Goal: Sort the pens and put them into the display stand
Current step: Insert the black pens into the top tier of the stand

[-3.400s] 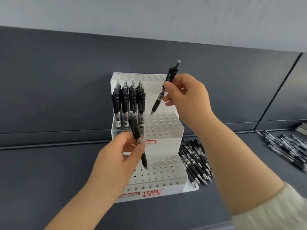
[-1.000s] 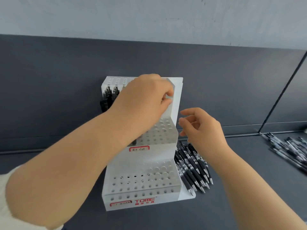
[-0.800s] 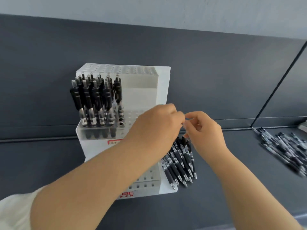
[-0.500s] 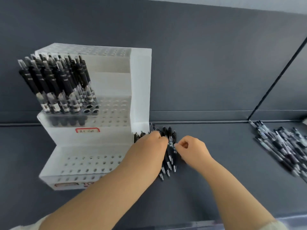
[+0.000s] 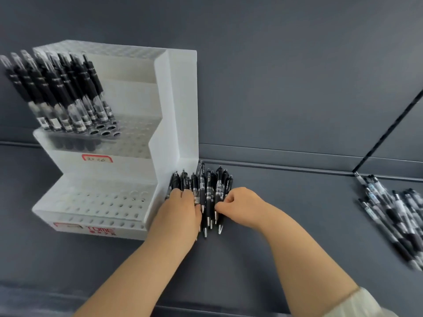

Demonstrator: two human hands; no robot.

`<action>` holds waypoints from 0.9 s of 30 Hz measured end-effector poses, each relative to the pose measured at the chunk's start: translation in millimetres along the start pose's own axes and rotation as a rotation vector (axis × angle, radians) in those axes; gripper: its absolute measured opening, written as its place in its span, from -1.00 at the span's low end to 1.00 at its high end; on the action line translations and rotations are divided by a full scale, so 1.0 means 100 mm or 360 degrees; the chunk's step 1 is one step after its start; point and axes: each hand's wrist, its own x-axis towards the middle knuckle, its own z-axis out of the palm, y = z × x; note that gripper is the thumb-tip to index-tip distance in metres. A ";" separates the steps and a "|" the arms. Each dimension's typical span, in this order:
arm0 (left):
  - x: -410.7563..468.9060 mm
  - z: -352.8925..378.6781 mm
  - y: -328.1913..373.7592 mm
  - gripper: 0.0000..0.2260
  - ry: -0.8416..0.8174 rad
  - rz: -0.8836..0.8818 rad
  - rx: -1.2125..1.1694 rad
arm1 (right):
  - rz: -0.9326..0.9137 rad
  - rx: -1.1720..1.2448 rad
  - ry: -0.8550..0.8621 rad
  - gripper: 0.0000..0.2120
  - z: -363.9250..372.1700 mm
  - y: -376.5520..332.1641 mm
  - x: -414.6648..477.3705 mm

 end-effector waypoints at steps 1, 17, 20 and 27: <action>0.00 0.02 0.01 -0.78 0.0013 -0.0037 -0.0006 | -0.0013 -0.0010 0.0000 -0.66 0.01 0.00 0.00; 0.39 0.08 0.13 -0.90 -0.0257 -0.0362 0.0291 | 0.0024 0.0221 0.0026 -0.81 -0.05 0.10 0.15; 0.43 0.06 0.14 -0.93 -0.0373 -0.0364 0.0331 | 0.0079 0.0225 0.0034 -0.67 -0.05 0.11 0.18; 0.51 -0.09 0.24 -0.75 -0.0698 -0.0285 0.0629 | 0.0158 0.0350 0.0042 -0.53 -0.05 0.14 0.25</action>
